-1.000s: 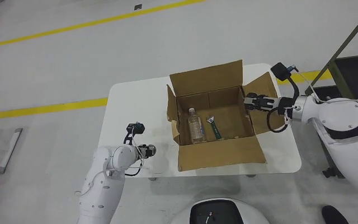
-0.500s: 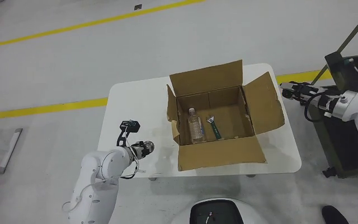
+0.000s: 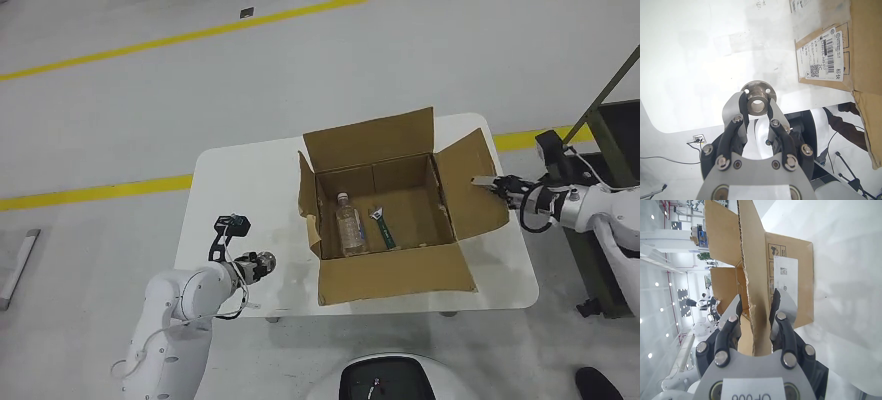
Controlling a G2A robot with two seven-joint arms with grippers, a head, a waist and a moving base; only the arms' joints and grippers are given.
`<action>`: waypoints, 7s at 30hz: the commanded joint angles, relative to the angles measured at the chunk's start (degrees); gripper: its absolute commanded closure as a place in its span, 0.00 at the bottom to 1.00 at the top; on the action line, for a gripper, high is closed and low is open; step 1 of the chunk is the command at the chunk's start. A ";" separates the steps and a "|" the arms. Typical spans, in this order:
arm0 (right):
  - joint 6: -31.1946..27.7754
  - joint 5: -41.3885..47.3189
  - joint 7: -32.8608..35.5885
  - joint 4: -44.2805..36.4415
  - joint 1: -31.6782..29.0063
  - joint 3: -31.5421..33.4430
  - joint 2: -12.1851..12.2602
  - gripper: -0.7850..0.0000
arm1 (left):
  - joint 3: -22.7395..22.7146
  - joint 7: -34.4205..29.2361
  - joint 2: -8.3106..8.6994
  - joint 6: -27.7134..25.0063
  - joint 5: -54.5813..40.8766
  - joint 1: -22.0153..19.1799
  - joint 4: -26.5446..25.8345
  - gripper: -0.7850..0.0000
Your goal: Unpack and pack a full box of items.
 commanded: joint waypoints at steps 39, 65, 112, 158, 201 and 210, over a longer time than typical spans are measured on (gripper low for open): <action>-3.07 3.17 -0.88 3.53 8.15 -15.56 -2.71 0.70 | -6.51 4.81 1.55 2.39 -8.26 -5.88 -17.06 1.00; -1.83 1.31 -0.85 0.31 5.54 -11.50 -1.39 0.35 | 1.36 7.40 1.21 0.51 -9.62 -8.96 -17.05 1.00; -1.24 -12.80 -14.18 -22.90 -6.86 0.19 1.29 1.00 | 38.69 15.77 -5.75 -4.50 -2.19 -32.11 11.39 1.00; -1.83 7.47 -1.83 -1.89 2.30 -7.55 -0.28 0.50 | 30.71 11.43 -10.72 -3.42 5.86 -33.64 6.36 0.00; -3.94 -2.63 4.96 5.65 6.86 -4.78 2.23 1.00 | 14.14 6.12 -7.05 -4.75 11.95 -18.96 -11.43 0.00; -4.52 -6.56 2.27 1.00 5.75 -5.31 2.58 0.00 | 14.14 6.12 -7.05 -4.75 11.95 -18.96 -11.43 0.00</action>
